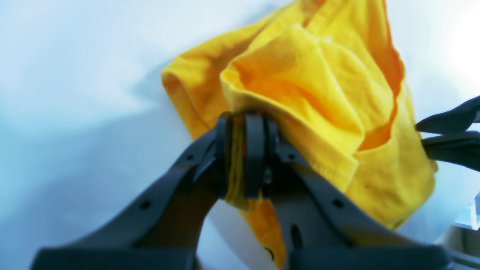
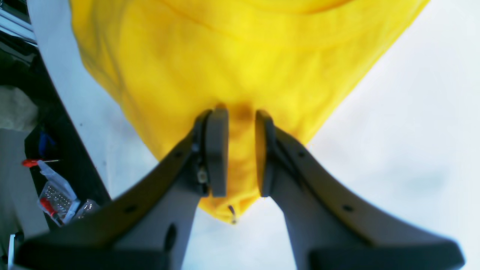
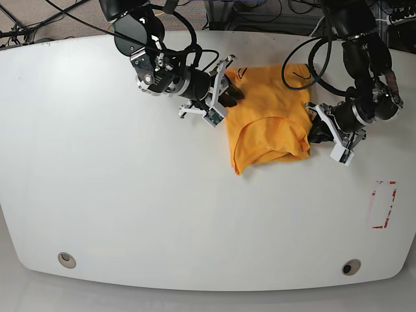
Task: Fold the T-shirt properly
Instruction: 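Fold the shirt edge held by the left gripper over toward the right gripper, then grasp the folded shirt edges with both grippers and square the bundle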
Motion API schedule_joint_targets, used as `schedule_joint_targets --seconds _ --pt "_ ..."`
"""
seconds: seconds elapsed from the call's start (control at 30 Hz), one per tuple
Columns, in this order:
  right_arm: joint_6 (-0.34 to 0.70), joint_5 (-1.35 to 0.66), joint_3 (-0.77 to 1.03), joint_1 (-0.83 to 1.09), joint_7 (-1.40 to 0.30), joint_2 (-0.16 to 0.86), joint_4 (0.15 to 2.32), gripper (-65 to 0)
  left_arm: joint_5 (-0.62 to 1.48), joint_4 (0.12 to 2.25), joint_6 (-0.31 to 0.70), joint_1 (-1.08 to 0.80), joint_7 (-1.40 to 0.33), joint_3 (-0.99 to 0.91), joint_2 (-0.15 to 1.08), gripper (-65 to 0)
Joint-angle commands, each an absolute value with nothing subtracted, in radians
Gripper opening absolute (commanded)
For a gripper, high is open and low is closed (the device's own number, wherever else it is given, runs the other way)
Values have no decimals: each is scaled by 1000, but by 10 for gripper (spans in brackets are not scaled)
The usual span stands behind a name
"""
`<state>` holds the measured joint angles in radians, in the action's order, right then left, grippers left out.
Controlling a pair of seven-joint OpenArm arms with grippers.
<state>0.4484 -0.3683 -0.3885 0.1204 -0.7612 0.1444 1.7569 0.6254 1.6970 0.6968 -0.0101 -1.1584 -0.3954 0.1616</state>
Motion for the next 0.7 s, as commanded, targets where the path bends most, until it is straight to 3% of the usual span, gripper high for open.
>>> schedule_joint_targets --seconds 0.0,0.5,0.6,0.67 --pt "455 -381 -386 110 -736 139 1773 -533 638 1718 698 18 -1139 -401 189 -614" --pt "455 -389 -392 114 -736 139 1773 -533 634 1710 698 156 -1138 -398 242 -604" --pt "455 -389 -392 114 -736 139 1784 -533 634 1710 698 170 -1142 -398 246 -528" --pt "455 -390 -392 114 -736 137 1805 -533 636 1716 698 162 -1142 -398 275 -421"
